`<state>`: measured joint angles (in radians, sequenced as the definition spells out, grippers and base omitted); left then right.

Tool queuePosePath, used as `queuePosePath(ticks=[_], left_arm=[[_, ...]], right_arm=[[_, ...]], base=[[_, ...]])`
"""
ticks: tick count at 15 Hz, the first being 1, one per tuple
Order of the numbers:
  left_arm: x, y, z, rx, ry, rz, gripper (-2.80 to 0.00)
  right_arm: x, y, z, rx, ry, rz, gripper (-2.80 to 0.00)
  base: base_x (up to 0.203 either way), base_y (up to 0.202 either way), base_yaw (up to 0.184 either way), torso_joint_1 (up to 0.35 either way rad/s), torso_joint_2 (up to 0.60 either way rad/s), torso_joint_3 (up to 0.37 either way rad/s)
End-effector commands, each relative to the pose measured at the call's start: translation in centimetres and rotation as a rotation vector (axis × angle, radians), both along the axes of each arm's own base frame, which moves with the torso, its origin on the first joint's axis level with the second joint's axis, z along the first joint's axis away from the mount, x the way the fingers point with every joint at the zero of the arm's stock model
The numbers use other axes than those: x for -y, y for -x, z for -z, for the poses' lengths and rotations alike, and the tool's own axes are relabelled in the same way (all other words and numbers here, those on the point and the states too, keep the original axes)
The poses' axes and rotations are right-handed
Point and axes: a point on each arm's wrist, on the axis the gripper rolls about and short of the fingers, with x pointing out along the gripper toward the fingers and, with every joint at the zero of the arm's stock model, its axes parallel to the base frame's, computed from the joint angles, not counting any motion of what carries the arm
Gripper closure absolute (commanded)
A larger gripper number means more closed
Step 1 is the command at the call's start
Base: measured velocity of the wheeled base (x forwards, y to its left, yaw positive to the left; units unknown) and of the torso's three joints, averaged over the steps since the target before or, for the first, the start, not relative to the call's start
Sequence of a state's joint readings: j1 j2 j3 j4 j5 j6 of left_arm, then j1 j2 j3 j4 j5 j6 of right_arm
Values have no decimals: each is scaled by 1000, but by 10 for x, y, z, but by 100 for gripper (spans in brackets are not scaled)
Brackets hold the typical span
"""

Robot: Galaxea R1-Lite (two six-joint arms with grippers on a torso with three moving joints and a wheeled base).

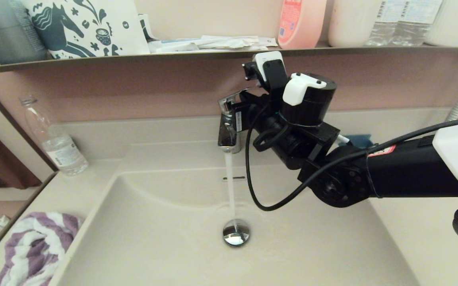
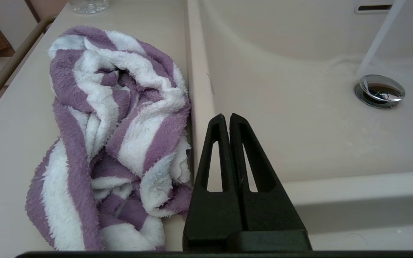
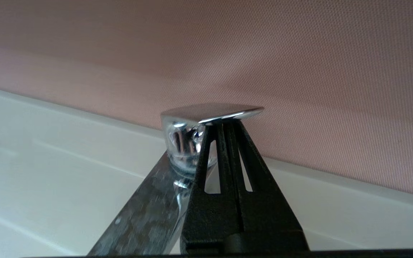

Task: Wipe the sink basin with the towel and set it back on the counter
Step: Turn on the faucet, then turn off the faucet

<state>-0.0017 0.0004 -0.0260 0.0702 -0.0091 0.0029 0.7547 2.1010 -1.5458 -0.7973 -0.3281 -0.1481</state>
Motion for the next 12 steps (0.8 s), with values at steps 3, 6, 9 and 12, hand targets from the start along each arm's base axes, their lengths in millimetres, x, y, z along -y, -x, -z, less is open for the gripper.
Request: queuePosePath(ticks=[3,6,9,12], left_arm=[[0,0,0,0,0,0,0],[0,0,0,0,0,0,0],[0,0,0,0,0,0,0],[0,0,0,0,0,0,0]], right_arm=[[19,26,10,-66,63,-5,0],[17,44,-11,-24,25,-41,0],[13,47,-32,32,-12,-49,0],[11,33,-37,59,-23,-24,0]], base=[[0,0,0,0,0,0],[0,0,0,0,0,0],[0,0,0,0,0,0],[0,0,0,0,0,0]])
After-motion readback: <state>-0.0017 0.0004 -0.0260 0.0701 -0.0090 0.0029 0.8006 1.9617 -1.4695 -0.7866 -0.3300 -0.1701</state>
